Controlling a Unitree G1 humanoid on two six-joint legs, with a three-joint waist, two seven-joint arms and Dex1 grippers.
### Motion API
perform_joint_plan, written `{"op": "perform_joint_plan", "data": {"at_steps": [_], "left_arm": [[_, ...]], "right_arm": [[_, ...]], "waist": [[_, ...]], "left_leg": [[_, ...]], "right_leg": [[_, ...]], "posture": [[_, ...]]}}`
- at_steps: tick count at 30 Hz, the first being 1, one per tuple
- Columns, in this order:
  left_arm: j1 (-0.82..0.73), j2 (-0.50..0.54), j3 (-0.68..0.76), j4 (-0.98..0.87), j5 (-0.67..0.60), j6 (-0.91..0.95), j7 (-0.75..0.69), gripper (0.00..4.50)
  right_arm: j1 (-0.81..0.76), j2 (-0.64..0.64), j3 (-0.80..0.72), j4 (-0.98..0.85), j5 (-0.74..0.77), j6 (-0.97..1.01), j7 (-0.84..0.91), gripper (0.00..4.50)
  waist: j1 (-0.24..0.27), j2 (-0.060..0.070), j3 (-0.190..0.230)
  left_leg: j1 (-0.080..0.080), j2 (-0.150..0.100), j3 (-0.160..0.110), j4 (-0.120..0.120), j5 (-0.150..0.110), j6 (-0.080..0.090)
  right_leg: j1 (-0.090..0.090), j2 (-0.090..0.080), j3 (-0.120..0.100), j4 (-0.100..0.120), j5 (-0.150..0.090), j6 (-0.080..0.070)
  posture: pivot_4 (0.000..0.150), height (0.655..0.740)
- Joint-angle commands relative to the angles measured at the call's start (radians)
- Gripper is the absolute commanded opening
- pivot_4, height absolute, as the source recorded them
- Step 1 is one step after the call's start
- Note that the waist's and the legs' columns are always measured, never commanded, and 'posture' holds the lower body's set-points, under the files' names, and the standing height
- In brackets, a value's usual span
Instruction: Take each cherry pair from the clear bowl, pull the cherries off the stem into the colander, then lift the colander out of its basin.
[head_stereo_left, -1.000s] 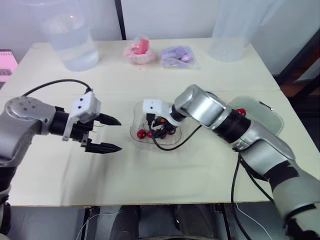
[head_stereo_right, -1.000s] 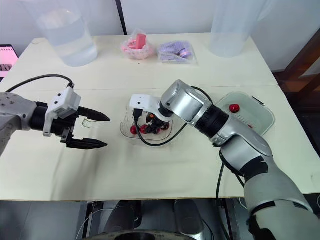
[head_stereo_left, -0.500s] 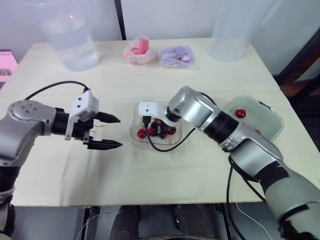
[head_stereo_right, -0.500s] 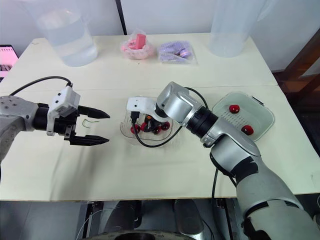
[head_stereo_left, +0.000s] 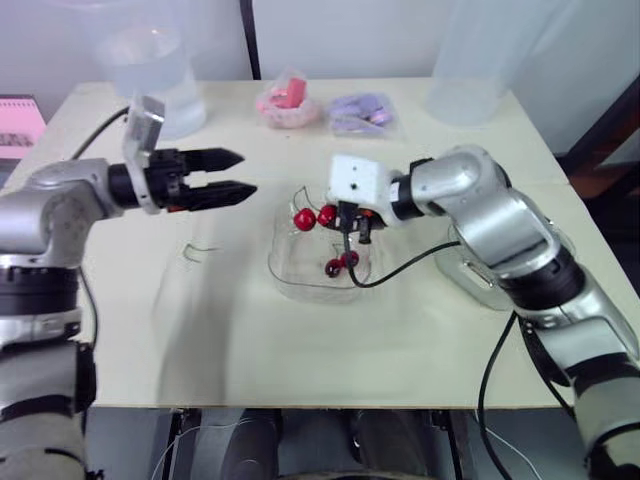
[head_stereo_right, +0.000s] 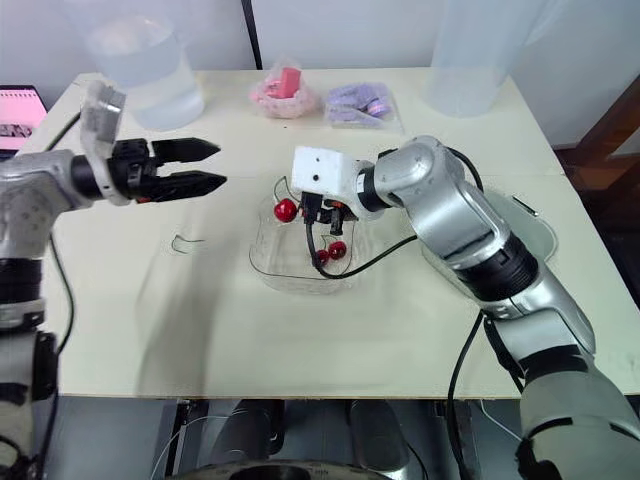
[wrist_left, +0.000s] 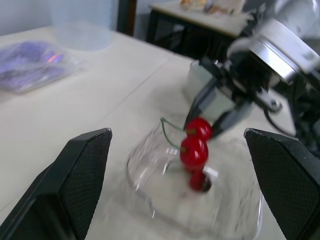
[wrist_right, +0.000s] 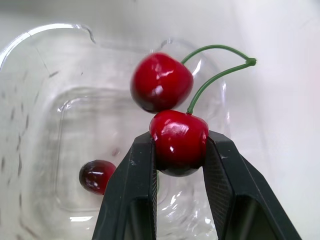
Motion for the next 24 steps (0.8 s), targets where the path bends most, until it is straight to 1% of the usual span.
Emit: {"op": "perform_joint_plan", "data": {"at_steps": [1,6,9,16,18,19,20,21,24], "left_arm": [[-0.09,-0.043,-0.021,0.078,0.001,0.013,-0.027,4.5],[-0.19,-0.101,-0.102,0.208,0.047,0.025,-0.105,4.5],[-0.246,-0.147,-0.113,0.263,0.049,0.04,-0.123,4.5],[-0.282,-0.175,-0.128,0.28,0.068,0.055,-0.167,4.5],[-0.28,-0.174,-0.126,0.275,0.067,0.062,-0.171,3.97],[-0.278,-0.174,-0.126,0.273,0.068,0.065,-0.173,3.6],[-0.276,-0.173,-0.126,0.27,0.068,0.068,-0.175,3.15],[-0.275,-0.172,-0.126,0.268,0.069,0.072,-0.177,2.58],[-0.276,-0.173,-0.121,0.267,0.065,0.084,-0.176,1.1]], "right_arm": [[-0.002,-0.012,-0.042,-0.093,-0.037,-0.062,-0.05,0.82],[0.002,-0.021,-0.038,-0.146,-0.055,-0.069,-0.061,0.82],[0.003,-0.028,-0.033,-0.166,-0.068,-0.074,-0.063,0.82],[-0.001,-0.02,-0.037,-0.194,-0.08,-0.049,-0.072,0.82],[0.001,-0.018,-0.039,-0.199,-0.08,-0.041,-0.076,0.82],[0.001,-0.017,-0.04,-0.2,-0.08,-0.037,-0.078,0.82],[0.001,-0.016,-0.041,-0.201,-0.08,-0.035,-0.08,0.82],[0.001,-0.016,-0.041,-0.202,-0.08,-0.033,-0.081,0.82],[-0.002,-0.016,-0.043,-0.204,-0.076,-0.027,-0.082,0.82]], "waist": [[0.001,0.0,0.0],[0.001,0.0,0.0],[0.003,0.0,0.0],[0.0,0.0,0.0],[0.001,0.0,0.0],[0.002,0.0,0.0],[0.003,0.0,0.0],[0.003,0.0,0.0],[0.003,0.0,0.0]], "left_leg": [[0.0,0.0,0.0,0.0,0.0,-0.001],[0.0,0.0,0.0,0.0,0.002,-0.003],[0.0,0.0,0.0,0.0,0.002,-0.003],[0.0,0.0,0.0,0.0,0.002,-0.003],[0.0,0.0,0.0,0.0,0.002,-0.003],[0.0,0.0,0.0,0.0,0.002,-0.003],[0.0,0.0,0.0,0.0,0.002,-0.003],[0.0,0.0,0.0,0.0,0.002,-0.003],[0.0,0.0,0.0,0.0,0.002,-0.003]], "right_leg": [[0.0,0.0,0.0,0.0,0.0,0.0],[0.0,0.0,0.0,0.0,0.0,0.0],[0.0,0.0,0.0,0.0,0.0,0.0],[0.0,0.0,0.0,0.0,0.0,0.0],[0.0,0.0,0.0,0.0,0.0,0.0],[0.0,0.0,0.0,0.0,0.0,0.0],[0.0,0.0,0.0,0.0,0.0,0.0],[0.0,0.0,0.0,0.0,0.0,0.0],[0.0,-0.001,0.0,0.0,0.0,0.0]], "posture": [[0.15,0.7348],[0.15,0.7348],[0.15,0.7348],[0.15,0.7348],[0.15,0.7348],[0.15,0.7348],[0.15,0.7348],[0.15,0.7348],[0.15,0.7348]]}}
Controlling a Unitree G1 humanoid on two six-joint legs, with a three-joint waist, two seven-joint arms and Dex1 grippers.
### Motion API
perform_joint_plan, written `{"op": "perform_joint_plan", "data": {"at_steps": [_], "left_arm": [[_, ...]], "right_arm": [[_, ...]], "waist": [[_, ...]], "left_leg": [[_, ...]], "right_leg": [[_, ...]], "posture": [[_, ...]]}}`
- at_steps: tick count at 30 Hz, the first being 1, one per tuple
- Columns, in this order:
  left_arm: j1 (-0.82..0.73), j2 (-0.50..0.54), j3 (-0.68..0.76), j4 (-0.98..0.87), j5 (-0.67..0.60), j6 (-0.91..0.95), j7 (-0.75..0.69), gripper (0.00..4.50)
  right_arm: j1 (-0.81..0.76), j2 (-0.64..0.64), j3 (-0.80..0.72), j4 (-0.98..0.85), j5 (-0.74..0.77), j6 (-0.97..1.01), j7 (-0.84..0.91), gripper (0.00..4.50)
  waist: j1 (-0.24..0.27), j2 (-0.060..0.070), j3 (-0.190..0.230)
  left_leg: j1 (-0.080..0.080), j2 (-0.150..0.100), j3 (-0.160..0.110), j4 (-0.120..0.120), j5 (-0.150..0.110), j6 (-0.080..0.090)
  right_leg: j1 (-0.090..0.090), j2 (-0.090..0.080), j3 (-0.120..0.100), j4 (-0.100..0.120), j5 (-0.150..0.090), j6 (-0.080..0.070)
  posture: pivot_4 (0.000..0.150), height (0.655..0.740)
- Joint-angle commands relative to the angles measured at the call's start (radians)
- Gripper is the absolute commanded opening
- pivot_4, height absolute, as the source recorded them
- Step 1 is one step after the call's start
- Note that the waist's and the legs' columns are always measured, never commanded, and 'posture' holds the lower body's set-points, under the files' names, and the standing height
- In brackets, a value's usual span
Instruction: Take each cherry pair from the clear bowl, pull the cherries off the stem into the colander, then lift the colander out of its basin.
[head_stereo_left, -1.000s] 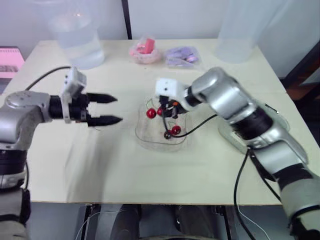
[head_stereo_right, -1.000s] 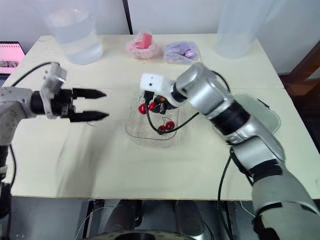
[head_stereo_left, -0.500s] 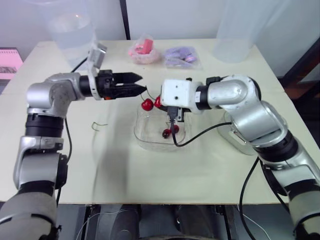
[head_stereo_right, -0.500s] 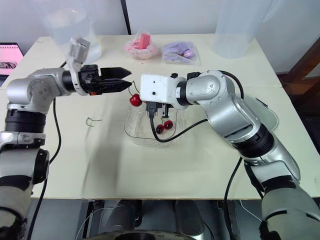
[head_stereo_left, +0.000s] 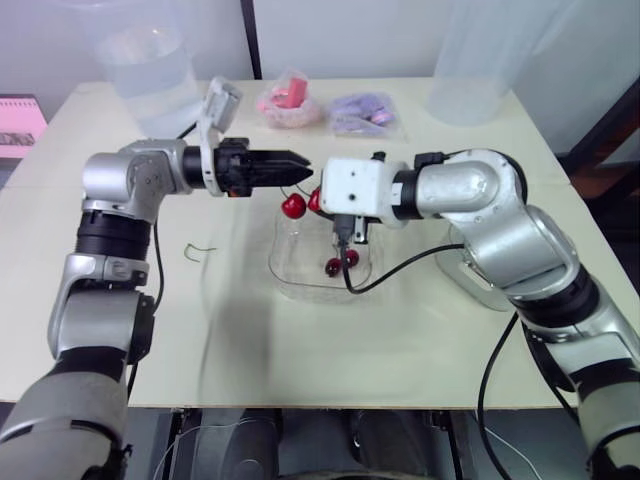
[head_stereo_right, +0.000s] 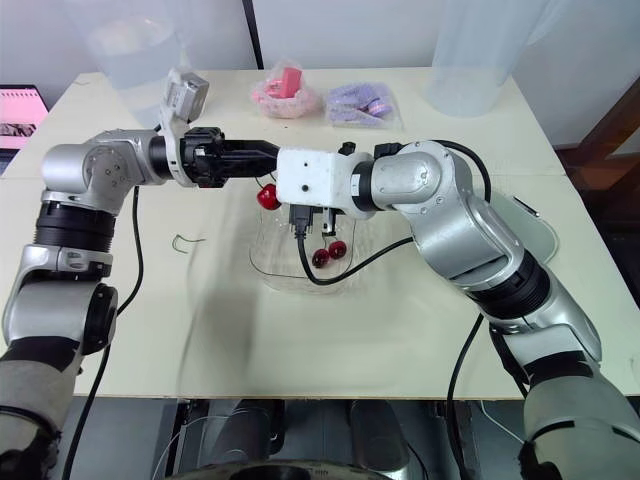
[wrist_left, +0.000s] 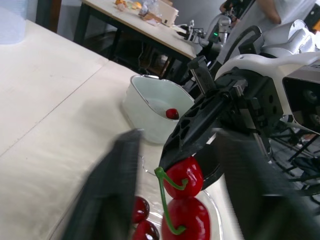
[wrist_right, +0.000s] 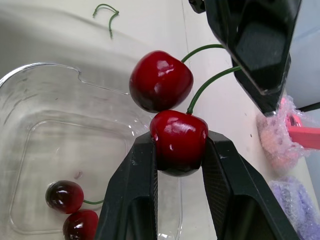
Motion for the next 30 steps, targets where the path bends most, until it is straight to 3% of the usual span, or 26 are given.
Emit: {"op": "perform_joint_plan", "data": {"at_steps": [1,2,9,13,17,22,30], "left_arm": [[-0.018,0.009,0.023,-0.024,-0.005,0.012,-0.012,0.53],[-0.017,0.01,0.023,-0.024,-0.004,0.013,-0.013,0.03],[-0.034,0.005,0.059,-0.007,-0.007,-0.005,0.011,0.03],[-0.047,0.012,0.055,-0.004,0.01,-0.04,0.004,0.0],[-0.056,0.03,0.028,-0.034,0.044,-0.097,-0.039,0.0],[-0.073,0.033,0.002,-0.071,0.072,-0.14,-0.083,0.0],[-0.075,0.042,-0.01,-0.123,0.08,-0.131,-0.133,0.0]], "right_arm": [[-0.017,0.0,-0.03,-0.042,-0.006,0.003,-0.012,0.82],[-0.018,-0.001,-0.03,-0.042,-0.006,0.004,-0.012,0.82],[-0.024,-0.005,-0.04,-0.043,0.006,0.025,-0.009,0.82],[-0.01,-0.018,-0.078,-0.057,0.066,0.109,0.026,2.55],[-0.031,0.017,-0.219,-0.024,0.217,0.31,0.047,4.46],[-0.088,0.138,-0.353,0.077,0.35,0.533,-0.02,4.46],[-0.121,0.186,-0.401,0.14,0.471,0.626,-0.09,4.46]], "waist": [[-0.001,0.0,0.0],[-0.001,0.0,0.0],[0.0,0.0,0.0],[0.0,0.0,0.0],[0.001,0.0,0.0],[-0.003,0.0,0.0],[0.0,0.0,0.0]], "left_leg": [[0.0,0.0,0.0,0.0,0.0,0.0],[0.0,0.0,0.0,0.0,0.0,0.0],[0.0,0.0,0.0,0.0,0.0,0.0],[0.0,0.0,0.0,0.0,0.0,0.0],[0.0,0.0,0.0,0.0,0.0,0.0],[0.0,0.0,0.0,0.0,0.0,0.0],[0.0,0.0,0.0,0.0,0.0,0.001]], "right_leg": [[0.0,0.0,0.0,0.0,0.0,0.0],[0.0,0.0,0.0,0.0,0.0,0.0],[0.0,0.0,0.0,0.0,0.0,0.0],[0.0,0.0,0.0,0.0,0.0,0.0],[0.0,0.0,0.0,0.0,0.0,0.0],[0.0,0.0,0.0,0.0,0.0,0.0],[0.0,0.0,0.0,0.0,0.0,0.0]], "posture": [[0.15,0.7348],[0.15,0.7348],[0.15,0.7348],[0.15,0.7348],[0.15,0.7348],[0.15,0.7348],[0.15,0.7348]]}}
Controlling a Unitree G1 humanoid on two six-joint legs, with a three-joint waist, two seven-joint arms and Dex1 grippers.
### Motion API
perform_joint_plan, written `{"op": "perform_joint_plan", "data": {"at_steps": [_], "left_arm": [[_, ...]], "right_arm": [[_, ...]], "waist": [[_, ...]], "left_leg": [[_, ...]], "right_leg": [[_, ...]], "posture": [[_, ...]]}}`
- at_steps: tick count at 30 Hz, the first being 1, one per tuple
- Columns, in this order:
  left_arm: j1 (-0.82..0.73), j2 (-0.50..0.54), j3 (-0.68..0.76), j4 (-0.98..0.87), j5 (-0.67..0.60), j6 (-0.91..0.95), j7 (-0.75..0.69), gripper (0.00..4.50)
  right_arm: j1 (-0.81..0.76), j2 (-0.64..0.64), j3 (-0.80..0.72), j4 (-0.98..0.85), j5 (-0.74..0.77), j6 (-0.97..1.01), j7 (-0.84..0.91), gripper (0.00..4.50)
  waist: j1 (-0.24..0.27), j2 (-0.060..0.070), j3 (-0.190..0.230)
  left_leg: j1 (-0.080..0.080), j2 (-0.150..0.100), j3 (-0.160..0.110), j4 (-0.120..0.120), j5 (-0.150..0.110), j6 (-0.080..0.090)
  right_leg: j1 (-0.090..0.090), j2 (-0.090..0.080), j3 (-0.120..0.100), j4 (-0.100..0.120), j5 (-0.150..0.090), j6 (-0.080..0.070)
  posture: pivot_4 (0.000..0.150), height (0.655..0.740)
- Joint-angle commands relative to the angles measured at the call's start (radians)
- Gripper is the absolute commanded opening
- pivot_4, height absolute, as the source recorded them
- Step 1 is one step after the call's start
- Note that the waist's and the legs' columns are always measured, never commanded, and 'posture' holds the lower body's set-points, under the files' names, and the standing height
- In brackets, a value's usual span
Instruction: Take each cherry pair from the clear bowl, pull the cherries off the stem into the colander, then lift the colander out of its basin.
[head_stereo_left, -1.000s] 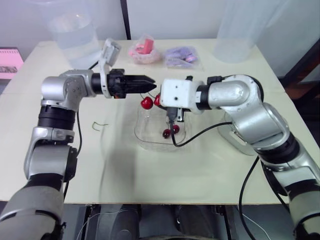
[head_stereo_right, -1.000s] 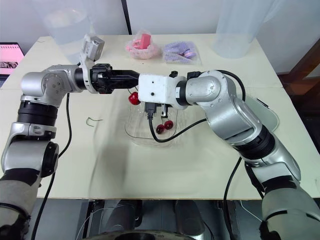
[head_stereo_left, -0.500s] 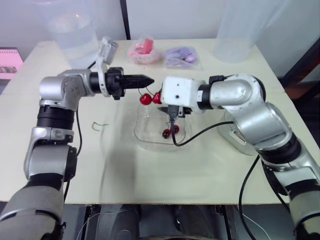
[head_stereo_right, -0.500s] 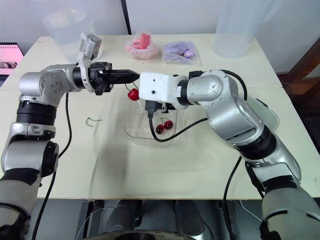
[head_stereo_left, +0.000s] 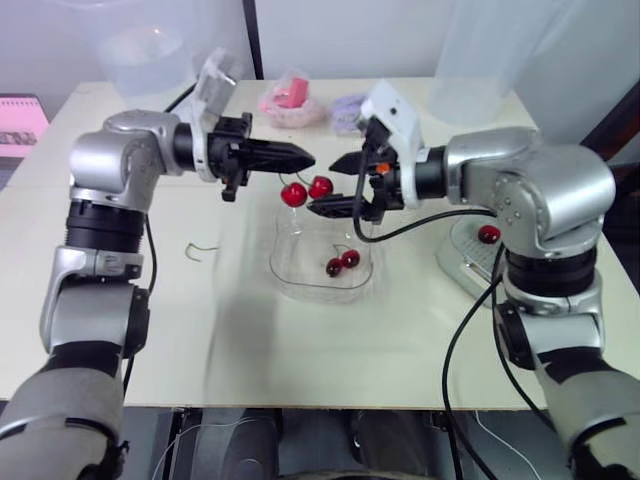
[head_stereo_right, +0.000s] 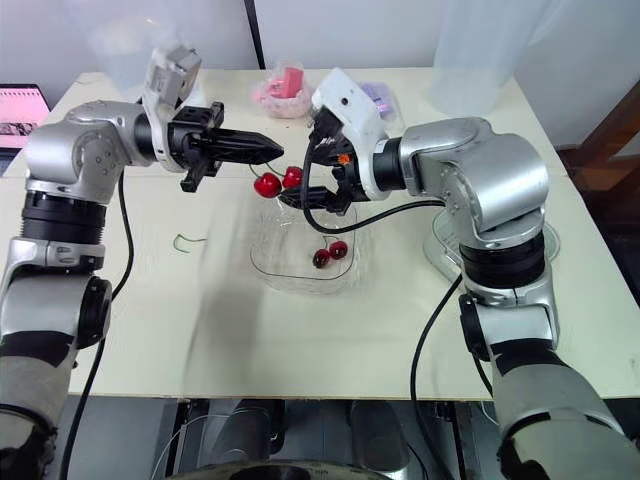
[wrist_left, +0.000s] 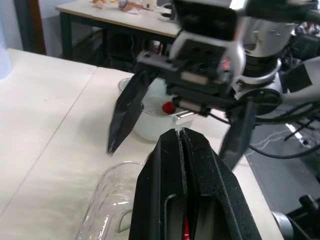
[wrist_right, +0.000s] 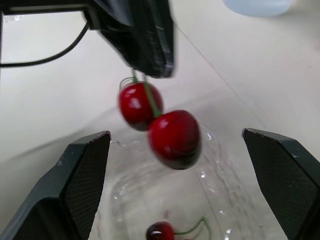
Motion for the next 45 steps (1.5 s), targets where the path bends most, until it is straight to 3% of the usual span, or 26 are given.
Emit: {"op": "perform_joint_plan", "data": {"at_steps": [1,7,8,10,15,17,38,45], "left_arm": [[-0.039,0.018,0.001,-0.03,0.001,-0.006,-0.02,0.0],[-0.05,0.023,0.008,-0.017,0.003,-0.005,-0.032,0.0],[-0.05,0.023,0.008,-0.015,0.003,-0.007,-0.033,0.0],[-0.049,0.023,0.009,-0.012,0.004,-0.009,-0.034,0.0],[-0.047,0.026,0.013,-0.002,0.008,-0.014,-0.039,0.0],[-0.048,0.027,0.013,0.004,0.01,-0.016,-0.042,0.0],[-0.147,-0.01,0.092,0.133,-0.021,0.021,0.005,0.0],[-0.101,0.004,0.063,0.098,0.014,-0.023,-0.005,0.0]], "right_arm": [[-0.034,0.0,-0.035,-0.01,0.057,0.017,-0.024,4.46],[-0.03,-0.002,-0.032,0.002,0.113,0.02,-0.058,4.46],[-0.031,0.0,-0.032,0.005,0.12,0.019,-0.065,4.23],[-0.03,-0.001,-0.026,0.006,0.131,0.013,-0.077,3.62],[-0.028,-0.007,-0.021,0.007,0.157,0.006,-0.103,1.06],[-0.026,-0.012,-0.02,0.004,0.166,0.005,-0.11,0.47],[0.101,-0.157,0.118,-0.047,0.2,-0.043,-0.134,0.42],[0.114,-0.245,0.025,-0.067,0.225,-0.048,-0.112,0.42]], "waist": [[0.0,0.0,0.0],[-0.002,0.0,0.0],[-0.002,0.0,0.0],[-0.002,0.0,0.0],[-0.002,0.0,0.0],[-0.002,0.0,0.0],[-0.004,0.0,0.0],[0.002,0.0,0.0]], "left_leg": [[0.0,0.0,0.0,0.0,0.0,0.0],[0.0,0.0,0.0,0.0,0.0,0.001],[0.0,0.0,0.0,0.0,0.0,0.001],[0.0,0.0,0.0,0.0,0.0,0.001],[0.0,0.0,0.0,0.0,-0.001,0.001],[0.0,0.0,0.0,0.0,-0.001,0.001],[0.0,0.0,0.0,0.0,-0.001,0.002],[0.0,0.0,0.0,0.0,-0.001,0.002]], "right_leg": [[0.0,0.0,0.0,0.0,0.0,0.0],[0.0,0.0,0.0,0.0,0.0,0.0],[0.0,0.0,0.0,0.0,0.0,0.0],[0.0,0.0,0.0,0.0,0.0,0.0],[0.0,0.0,0.0,0.0,0.0,0.0],[0.0,0.0,0.0,0.0,0.0,0.0],[0.0,0.0,0.0,0.0,0.0,0.0],[0.0,0.0,0.0,0.0,0.0,0.0]], "posture": [[0.15,0.7348],[0.15,0.7348],[0.15,0.7348],[0.15,0.7348],[0.15,0.7348],[0.15,0.7348],[0.15,0.7348],[0.15,0.7348]]}}
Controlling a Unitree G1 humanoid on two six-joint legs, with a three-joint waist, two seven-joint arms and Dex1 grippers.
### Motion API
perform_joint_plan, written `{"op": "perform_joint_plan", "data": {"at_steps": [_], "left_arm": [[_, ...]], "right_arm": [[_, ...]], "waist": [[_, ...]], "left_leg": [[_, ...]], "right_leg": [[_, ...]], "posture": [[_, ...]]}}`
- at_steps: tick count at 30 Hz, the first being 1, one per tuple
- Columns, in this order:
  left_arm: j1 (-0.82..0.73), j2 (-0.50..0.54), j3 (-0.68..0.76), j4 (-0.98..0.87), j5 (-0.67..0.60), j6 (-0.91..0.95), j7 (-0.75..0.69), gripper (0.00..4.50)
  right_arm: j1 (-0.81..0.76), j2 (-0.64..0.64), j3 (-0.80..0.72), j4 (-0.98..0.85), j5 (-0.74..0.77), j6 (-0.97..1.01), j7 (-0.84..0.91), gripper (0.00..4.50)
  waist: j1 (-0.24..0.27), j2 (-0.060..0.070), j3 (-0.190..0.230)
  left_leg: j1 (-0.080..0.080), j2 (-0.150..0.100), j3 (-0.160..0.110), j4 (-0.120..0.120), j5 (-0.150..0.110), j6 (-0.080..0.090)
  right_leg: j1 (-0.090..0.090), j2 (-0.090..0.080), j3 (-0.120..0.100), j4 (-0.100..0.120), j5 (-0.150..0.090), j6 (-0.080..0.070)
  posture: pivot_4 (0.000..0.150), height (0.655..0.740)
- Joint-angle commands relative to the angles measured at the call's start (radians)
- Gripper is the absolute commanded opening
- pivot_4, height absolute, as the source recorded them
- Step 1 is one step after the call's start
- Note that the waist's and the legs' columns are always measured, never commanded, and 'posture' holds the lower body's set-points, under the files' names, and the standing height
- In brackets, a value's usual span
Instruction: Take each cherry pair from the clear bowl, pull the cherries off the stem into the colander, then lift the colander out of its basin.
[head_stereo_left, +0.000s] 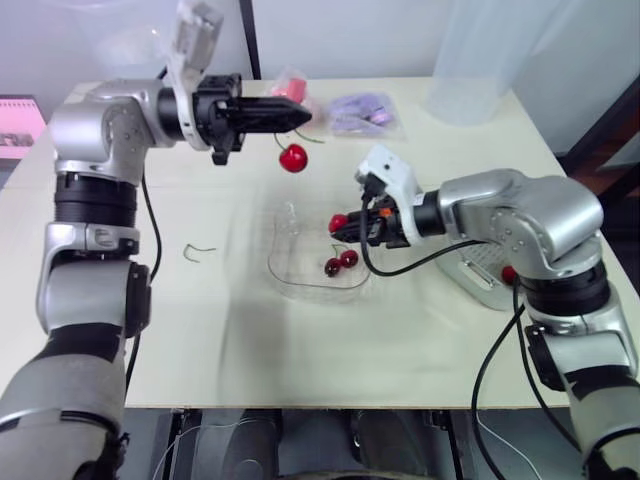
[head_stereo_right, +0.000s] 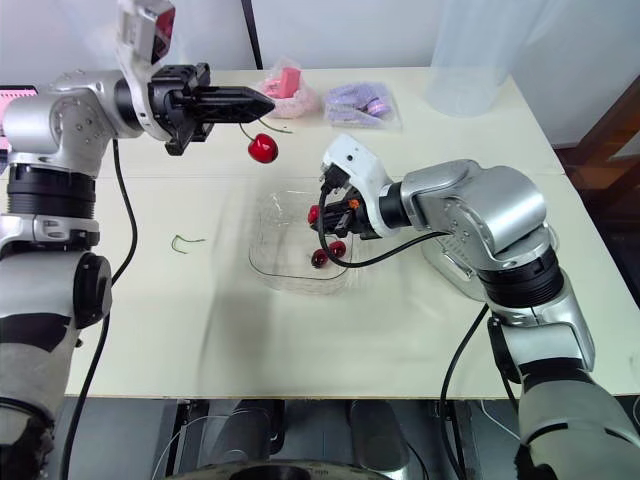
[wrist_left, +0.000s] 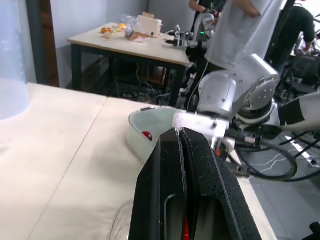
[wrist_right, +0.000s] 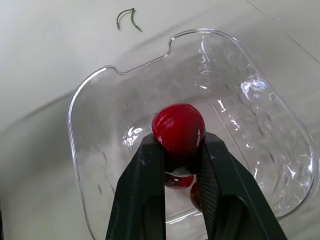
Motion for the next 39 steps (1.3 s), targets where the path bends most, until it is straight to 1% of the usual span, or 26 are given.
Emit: {"op": "perform_joint_plan", "data": {"at_steps": [1,4,8,10,13,16,18,19,20,24,25,27,29,31,33,35,36,37,39], "left_arm": [[0.012,0.021,-0.003,-0.045,0.016,-0.037,-0.008,0.0],[0.038,0.028,-0.006,-0.063,0.018,-0.041,-0.009,0.0],[0.064,0.032,-0.003,-0.083,0.018,-0.043,-0.005,0.0],[0.072,0.031,-0.005,-0.088,0.02,-0.047,-0.004,0.0],[0.072,0.024,-0.01,-0.079,0.026,-0.058,-0.005,0.0],[0.064,0.014,-0.016,-0.061,0.034,-0.072,-0.009,0.0],[0.06,0.007,-0.017,-0.05,0.042,-0.082,-0.012,0.0],[0.058,0.002,-0.015,-0.047,0.039,-0.08,-0.01,0.0],[0.058,-0.002,-0.014,-0.046,0.037,-0.079,-0.009,0.0],[0.057,-0.006,-0.012,-0.045,0.035,-0.078,-0.009,0.0],[0.056,-0.007,-0.01,-0.043,0.035,-0.077,-0.008,0.0],[0.047,-0.008,-0.003,-0.042,0.029,-0.072,-0.006,0.0],[0.037,-0.009,0.005,-0.051,0.018,-0.059,-0.003,0.0],[0.032,-0.01,0.009,-0.073,0.007,-0.046,-0.004,0.0],[0.029,-0.013,0.014,-0.099,-0.006,-0.036,0.0,0.0],[0.03,-0.018,0.017,-0.121,-0.015,-0.026,0.009,0.0],[0.033,-0.019,0.016,-0.129,-0.018,-0.023,0.013,0.0],[0.036,-0.02,0.015,-0.137,-0.019,-0.021,0.015,0.0],[0.042,-0.019,0.013,-0.152,-0.023,-0.015,0.018,0.0]], "right_arm": [[0.001,-0.095,-0.121,-0.047,0.023,-0.022,0.025,0.42],[0.078,-0.22,-0.211,-0.05,0.01,-0.055,0.037,0.42],[0.274,-0.394,-0.343,-0.023,-0.041,-0.154,0.052,0.42],[0.38,-0.455,-0.406,-0.008,-0.061,-0.196,0.061,0.42],[0.52,-0.49,-0.484,0.009,-0.079,-0.228,0.055,0.42],[0.593,-0.484,-0.504,0.013,-0.091,-0.249,0.039,0.42],[0.62,-0.478,-0.506,0.023,-0.1,-0.265,0.027,1.42],[0.628,-0.476,-0.508,0.032,-0.103,-0.274,0.023,1.79],[0.628,-0.476,-0.511,0.042,-0.109,-0.282,0.014,2.31],[0.582,-0.482,-0.532,0.066,-0.094,-0.28,-0.004,4.27],[0.563,-0.478,-0.538,0.07,-0.087,-0.283,-0.008,4.27],[0.497,-0.445,-0.545,0.063,-0.051,-0.276,-0.018,4.27],[0.425,-0.389,-0.54,0.025,0.017,-0.225,-0.024,4.27],[0.34,-0.295,-0.533,-0.023,0.109,-0.134,-0.054,4.27],[0.251,-0.13,-0.513,-0.081,0.212,-0.036,-0.121,4.27],[0.184,0.044,-0.479,-0.12,0.265,0.017,-0.204,4.27],[0.16,0.108,-0.461,-0.126,0.27,0.028,-0.239,4.27],[0.141,0.158,-0.443,-0.128,0.269,0.036,-0.267,4.4],[0.104,0.229,-0.411,-0.11,0.255,0.036,-0.314,4.4]], "waist": [[0.004,0.0,0.0],[0.01,0.0,0.0],[0.022,0.0,0.0],[0.022,0.0,0.0],[0.022,0.0,0.0],[0.021,0.0,0.0],[0.02,0.0,0.0],[0.021,0.0,0.0],[0.021,0.0,0.0],[0.023,0.0,0.0],[0.023,0.0,0.0],[0.021,0.0,0.0],[0.018,0.0,0.0],[0.011,0.0,0.0],[0.005,0.0,0.0],[-0.001,0.0,0.0],[-0.003,0.0,0.0],[-0.002,0.001,0.0],[0.001,0.001,0.0]], "left_leg": [[0.0,0.0,0.0,0.0,0.0,0.0],[-0.001,-0.001,0.0,0.0,0.0,0.0],[-0.001,-0.001,0.001,0.0,-0.001,0.002],[-0.001,-0.001,0.001,0.0,-0.001,0.002],[0.0,-0.001,0.002,0.0,-0.002,0.003],[0.0,-0.001,0.002,0.001,-0.002,0.003],[0.0,-0.001,0.002,0.001,-0.002,0.003],[0.0,-0.001,0.002,0.001,-0.002,0.003],[0.0,-0.001,0.002,0.001,-0.002,0.003],[0.0,-0.001,0.002,0.001,-0.001,0.002],[0.0,-0.001,0.002,0.001,-0.001,0.002],[0.0,-0.001,0.002,0.001,-0.001,0.001],[0.001,0.0,0.002,0.001,0.0,0.001],[0.001,0.0,0.002,0.001,0.0,0.0],[0.001,0.0,0.002,0.0,0.0,-0.001],[0.001,0.001,0.001,0.0,0.001,-0.001],[0.001,0.001,0.001,0.0,0.001,-0.001],[0.001,0.001,0.0,0.0,0.001,-0.002],[0.0,0.001,0.001,0.001,0.001,-0.002]], "right_leg": [[0.0,0.0,0.0,0.0,0.0,0.0],[0.0,-0.001,0.0,-0.001,0.0,0.0],[0.001,-0.001,0.0,-0.002,0.0,0.0],[0.001,-0.001,0.001,-0.002,0.0,0.0],[0.001,0.0,0.001,-0.002,0.0,0.0],[0.001,0.0,0.002,-0.001,0.0,0.0],[0.001,0.0,0.002,-0.001,0.0,0.0],[0.001,0.0,0.002,-0.001,0.0,0.0],[0.001,0.0,0.002,-0.001,0.0,0.0],[0.001,0.0,0.002,-0.001,0.0,0.0],[0.001,0.0,0.002,-0.001,0.0,0.0],[0.001,0.0,0.002,-0.001,0.0,0.0],[0.001,0.0,0.002,-0.001,0.0,0.0],[0.001,0.001,0.002,-0.001,0.0,0.0],[0.001,0.0,0.002,0.0,0.0,0.0],[0.001,0.001,0.001,0.0,0.0,0.0],[0.001,0.001,0.001,0.0,0.0,0.0],[0.001,0.001,0.001,0.001,0.0,0.0],[0.001,0.001,0.001,0.001,0.0,0.0]], "posture": [[0.15,0.7348],[0.15,0.7348],[0.15,0.7348],[0.15,0.7348],[0.15,0.7348],[0.15,0.7348],[0.15,0.7348],[0.15,0.7348],[0.15,0.7348],[0.15,0.7348],[0.15,0.7348],[0.15,0.7348],[0.15,0.7348],[0.15,0.7348],[0.15,0.7348],[0.15,0.7348],[0.15,0.7348],[0.15,0.7348],[0.15,0.7348]]}}
